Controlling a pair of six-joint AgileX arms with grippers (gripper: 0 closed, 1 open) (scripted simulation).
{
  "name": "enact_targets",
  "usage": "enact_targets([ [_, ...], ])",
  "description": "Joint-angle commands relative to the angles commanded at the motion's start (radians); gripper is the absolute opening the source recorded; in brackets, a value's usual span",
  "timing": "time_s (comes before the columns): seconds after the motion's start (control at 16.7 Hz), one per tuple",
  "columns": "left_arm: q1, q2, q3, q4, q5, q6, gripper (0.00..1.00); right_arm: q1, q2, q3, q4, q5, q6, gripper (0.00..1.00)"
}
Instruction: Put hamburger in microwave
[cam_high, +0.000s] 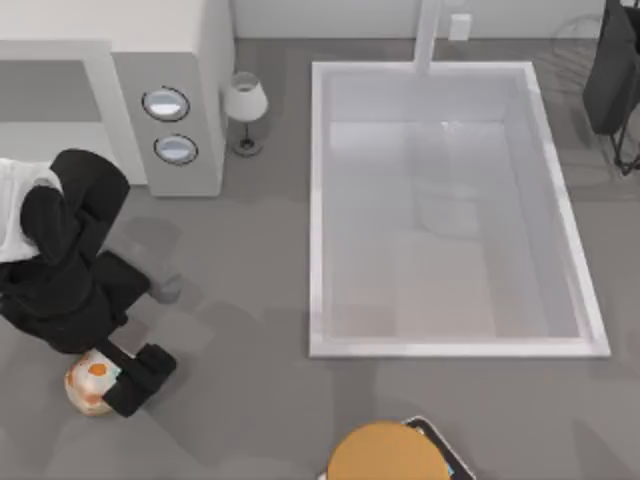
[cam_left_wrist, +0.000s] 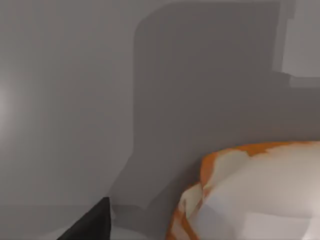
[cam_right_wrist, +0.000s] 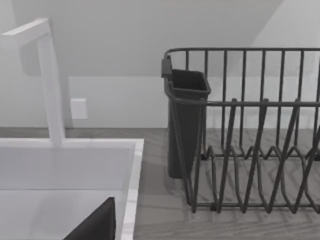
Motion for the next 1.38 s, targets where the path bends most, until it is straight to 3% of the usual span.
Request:
enact_targets([
  [0.24,0.0,-0.025,0.056,-0.074,0.0,-0.001,0.0,0.0,0.0,0.0,0.0,0.0,0.0,1.0],
  [0.72,-0.003,-0.158,0.254,-0.415,-0.001,-0.006,0.0,0.0,0.0,0.0,0.0,0.0,0.0,1.0],
  [1.08,-0.002,-0.158,0.252,-0.408,-0.002,-0.004,0.0,0.0,0.0,0.0,0.0,0.0,0.0,1.0],
  [1.38,0.018,-0.123,0.192,-0.199,-0.002,-0.03,0.0,0.0,0.0,0.0,0.0,0.0,0.0,1.0],
])
